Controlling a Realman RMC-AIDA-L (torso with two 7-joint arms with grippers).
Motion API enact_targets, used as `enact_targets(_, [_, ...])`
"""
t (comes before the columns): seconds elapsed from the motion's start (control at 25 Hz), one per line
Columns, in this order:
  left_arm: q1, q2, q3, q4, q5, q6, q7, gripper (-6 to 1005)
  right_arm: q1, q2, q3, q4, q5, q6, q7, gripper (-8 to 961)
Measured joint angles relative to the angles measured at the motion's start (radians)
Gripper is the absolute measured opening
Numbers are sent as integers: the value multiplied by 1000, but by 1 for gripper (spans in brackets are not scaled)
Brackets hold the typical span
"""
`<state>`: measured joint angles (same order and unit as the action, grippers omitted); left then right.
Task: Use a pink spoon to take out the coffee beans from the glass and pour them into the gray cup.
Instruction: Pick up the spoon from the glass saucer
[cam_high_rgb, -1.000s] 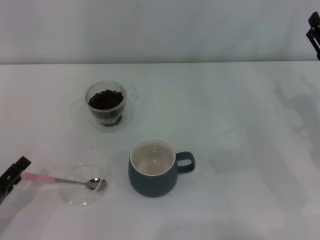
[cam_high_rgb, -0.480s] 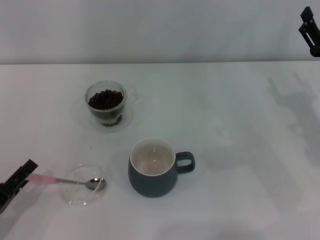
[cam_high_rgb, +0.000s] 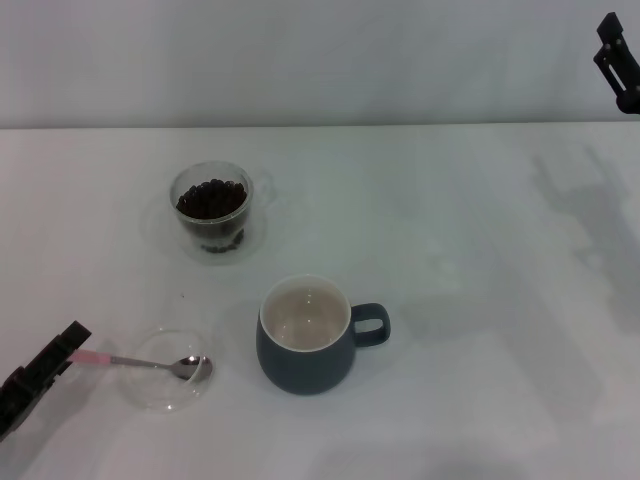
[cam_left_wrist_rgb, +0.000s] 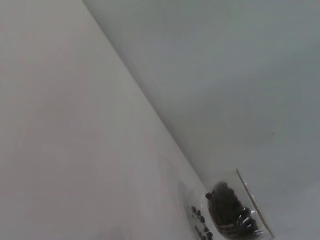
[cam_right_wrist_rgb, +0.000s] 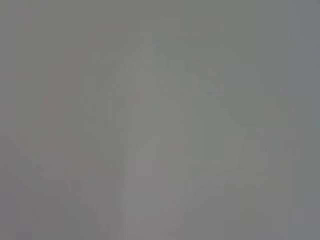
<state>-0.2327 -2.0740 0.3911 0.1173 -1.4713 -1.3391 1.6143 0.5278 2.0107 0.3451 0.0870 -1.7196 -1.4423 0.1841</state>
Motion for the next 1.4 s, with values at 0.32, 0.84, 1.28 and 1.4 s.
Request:
enact_targets(0.32, [-2, -1, -3, -4, -3, 0, 3, 636, -3, -1, 2, -5, 1, -1, 0, 827])
enact_targets(0.84, [-8, 0, 0, -4, -3, -9, 4, 186, -8, -3, 6, -7, 9, 3, 0, 828])
enact_targets(1.28, [-1, 19, 0, 19, -33, -111, -50, 127, -15, -4, 6, -7, 14, -1, 0, 828])
enact_targets(1.4, [-1, 21, 6, 44, -24, -119, -82, 127, -18, -2, 6, -7, 19, -4, 0, 828])
